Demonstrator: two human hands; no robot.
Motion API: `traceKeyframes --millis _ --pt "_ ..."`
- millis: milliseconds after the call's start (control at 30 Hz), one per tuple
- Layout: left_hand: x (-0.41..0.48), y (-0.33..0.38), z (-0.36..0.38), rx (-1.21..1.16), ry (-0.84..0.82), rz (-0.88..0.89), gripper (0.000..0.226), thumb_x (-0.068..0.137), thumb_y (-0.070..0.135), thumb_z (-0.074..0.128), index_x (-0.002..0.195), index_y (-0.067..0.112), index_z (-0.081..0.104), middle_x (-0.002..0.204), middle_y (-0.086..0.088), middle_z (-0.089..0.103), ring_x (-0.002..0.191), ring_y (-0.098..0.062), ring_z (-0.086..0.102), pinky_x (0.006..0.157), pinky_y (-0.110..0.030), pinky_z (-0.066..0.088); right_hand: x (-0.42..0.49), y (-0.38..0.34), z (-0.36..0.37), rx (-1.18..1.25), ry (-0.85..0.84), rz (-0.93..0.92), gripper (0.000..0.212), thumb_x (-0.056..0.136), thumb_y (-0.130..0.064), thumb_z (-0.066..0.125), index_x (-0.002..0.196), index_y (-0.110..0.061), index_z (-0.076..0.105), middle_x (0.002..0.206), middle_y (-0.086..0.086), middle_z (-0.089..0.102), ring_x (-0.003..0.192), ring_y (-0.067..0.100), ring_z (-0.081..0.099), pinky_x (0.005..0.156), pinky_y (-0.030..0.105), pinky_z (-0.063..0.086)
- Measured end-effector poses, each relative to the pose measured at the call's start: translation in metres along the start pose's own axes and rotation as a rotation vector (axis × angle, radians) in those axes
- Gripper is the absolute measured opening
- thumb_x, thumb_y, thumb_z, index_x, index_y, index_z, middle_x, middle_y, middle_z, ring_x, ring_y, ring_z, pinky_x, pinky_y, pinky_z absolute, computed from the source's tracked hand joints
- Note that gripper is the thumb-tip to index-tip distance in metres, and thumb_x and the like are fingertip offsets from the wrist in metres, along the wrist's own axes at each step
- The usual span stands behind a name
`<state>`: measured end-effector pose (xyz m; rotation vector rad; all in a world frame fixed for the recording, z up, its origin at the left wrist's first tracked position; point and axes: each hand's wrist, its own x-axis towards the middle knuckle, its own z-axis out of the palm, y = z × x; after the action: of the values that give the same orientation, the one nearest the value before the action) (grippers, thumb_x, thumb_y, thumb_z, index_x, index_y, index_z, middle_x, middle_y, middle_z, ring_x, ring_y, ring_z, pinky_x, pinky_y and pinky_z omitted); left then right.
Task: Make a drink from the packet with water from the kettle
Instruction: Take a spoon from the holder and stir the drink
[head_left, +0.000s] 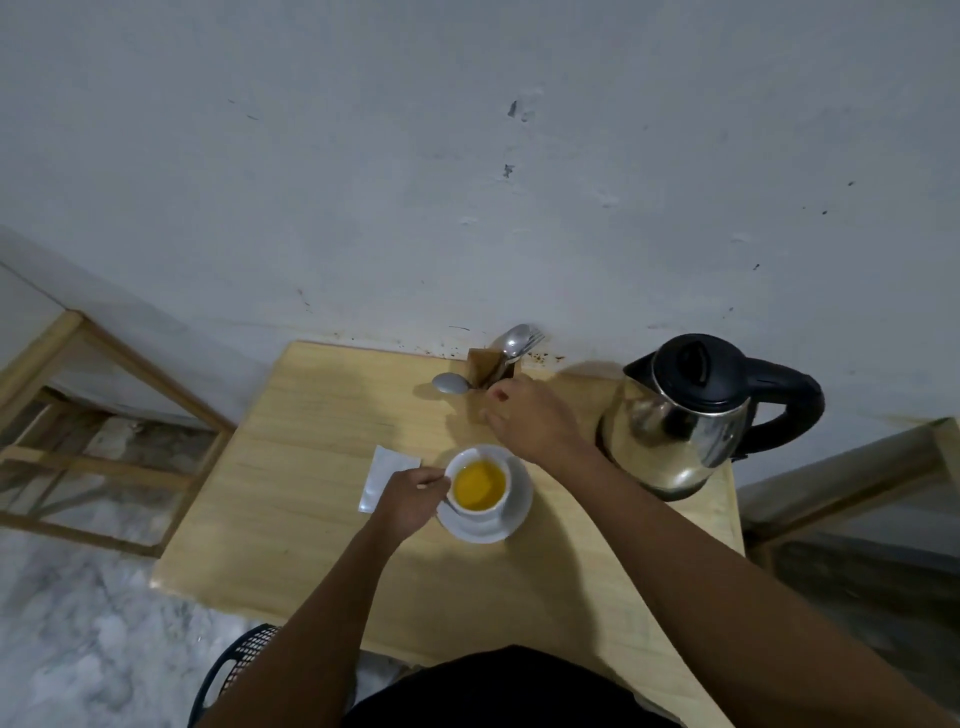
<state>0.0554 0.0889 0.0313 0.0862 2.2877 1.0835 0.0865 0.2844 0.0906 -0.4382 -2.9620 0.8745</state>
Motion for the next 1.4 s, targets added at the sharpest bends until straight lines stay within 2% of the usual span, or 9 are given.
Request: traceKeyframes --millis 100,233,433,533,733,1000,1133,1233,1400 --pt "0.005 0.003 -0.008 -0.008 -0.068 -0.003 0.022 0.088 0.02 0.063 0.108 0.01 0.068 0.077 0.002 0.063 0.061 -0.005 0.055 0.052 -0.013 0.044 0.028 -0.011 0.024 -0.036 -0.044 0.056 0.033 0.089 -0.036 0.058 0.119 -0.021 0.06 0.12 0.003 0.057 0.113 0.024 0.052 0.081 0.037 0.047" --pt "0.016 -0.001 -0.015 0.065 -0.136 0.039 0.021 0.087 0.023 0.064 0.1 0.009 0.073 0.09 -0.003 0.069 0.061 -0.002 0.056 0.067 -0.021 0.046 0.056 -0.023 0.046 -0.153 -0.045 0.113 0.042 0.085 -0.039 0.064 0.122 -0.022 0.053 0.124 0.002 0.055 0.119 0.024 0.048 0.089 0.039 0.042" --pt "0.022 -0.009 -0.016 0.037 -0.151 0.042 0.03 0.087 0.024 0.065 0.111 0.008 0.07 0.111 -0.009 0.071 0.083 -0.019 0.064 0.074 -0.024 0.044 0.069 -0.022 0.058 -0.165 0.115 0.143 0.014 0.085 -0.03 0.061 0.095 -0.025 0.069 0.094 -0.002 0.07 0.093 0.023 0.063 0.076 0.034 0.038" --pt "0.022 -0.011 -0.016 0.029 -0.16 0.055 0.03 0.088 0.024 0.063 0.112 0.008 0.07 0.111 -0.008 0.07 0.086 -0.02 0.065 0.075 -0.024 0.044 0.066 -0.021 0.054 -0.114 0.257 0.092 0.018 0.088 -0.026 0.058 0.091 -0.025 0.076 0.092 -0.003 0.073 0.085 0.022 0.065 0.075 0.034 0.044" --pt "0.024 -0.017 -0.018 0.024 -0.187 0.051 0.034 0.087 0.029 0.063 0.114 0.01 0.069 0.116 -0.004 0.069 0.104 -0.018 0.064 0.083 -0.022 0.044 0.043 -0.037 0.024 0.252 0.552 0.008 0.012 0.09 -0.021 0.062 0.096 -0.018 0.072 0.09 -0.004 0.071 0.081 0.014 0.063 0.068 0.025 0.045" --pt "0.027 -0.019 -0.018 0.024 -0.183 0.094 0.029 0.088 0.027 0.063 0.109 0.008 0.07 0.107 -0.006 0.071 0.1 -0.019 0.064 0.081 -0.025 0.044 -0.01 -0.061 -0.004 0.723 0.775 0.173 0.005 0.093 -0.02 0.061 0.097 -0.017 0.061 0.088 -0.003 0.07 0.086 0.01 0.067 0.073 0.025 0.052" --pt "0.024 -0.019 -0.018 0.033 -0.167 0.15 0.025 0.089 0.025 0.062 0.104 0.007 0.071 0.102 -0.009 0.072 0.094 -0.017 0.064 0.081 -0.027 0.046 -0.032 -0.061 -0.005 0.84 0.722 0.201 0.006 0.097 -0.022 0.055 0.096 -0.018 0.059 0.07 0.004 0.07 0.065 0.017 0.068 0.061 0.031 0.055" --pt "0.022 -0.02 -0.018 0.05 -0.161 0.188 0.022 0.09 0.025 0.061 0.094 0.006 0.072 0.095 -0.014 0.073 0.085 -0.017 0.063 0.074 -0.027 0.044 -0.048 -0.052 0.0 0.866 0.606 0.297 0.015 0.1 -0.027 0.051 0.102 -0.017 0.062 0.06 0.002 0.056 0.053 0.013 0.053 0.051 0.031 0.049" --pt "0.02 -0.021 -0.017 0.032 -0.167 0.213 0.013 0.09 0.026 0.061 0.086 0.016 0.069 0.09 -0.01 0.071 0.085 -0.019 0.064 0.075 -0.029 0.045 -0.075 -0.031 0.021 0.915 0.367 0.572 0.024 0.094 -0.022 0.048 0.074 -0.009 0.051 0.071 0.009 0.041 0.055 0.015 0.034 0.05 0.029 0.029"
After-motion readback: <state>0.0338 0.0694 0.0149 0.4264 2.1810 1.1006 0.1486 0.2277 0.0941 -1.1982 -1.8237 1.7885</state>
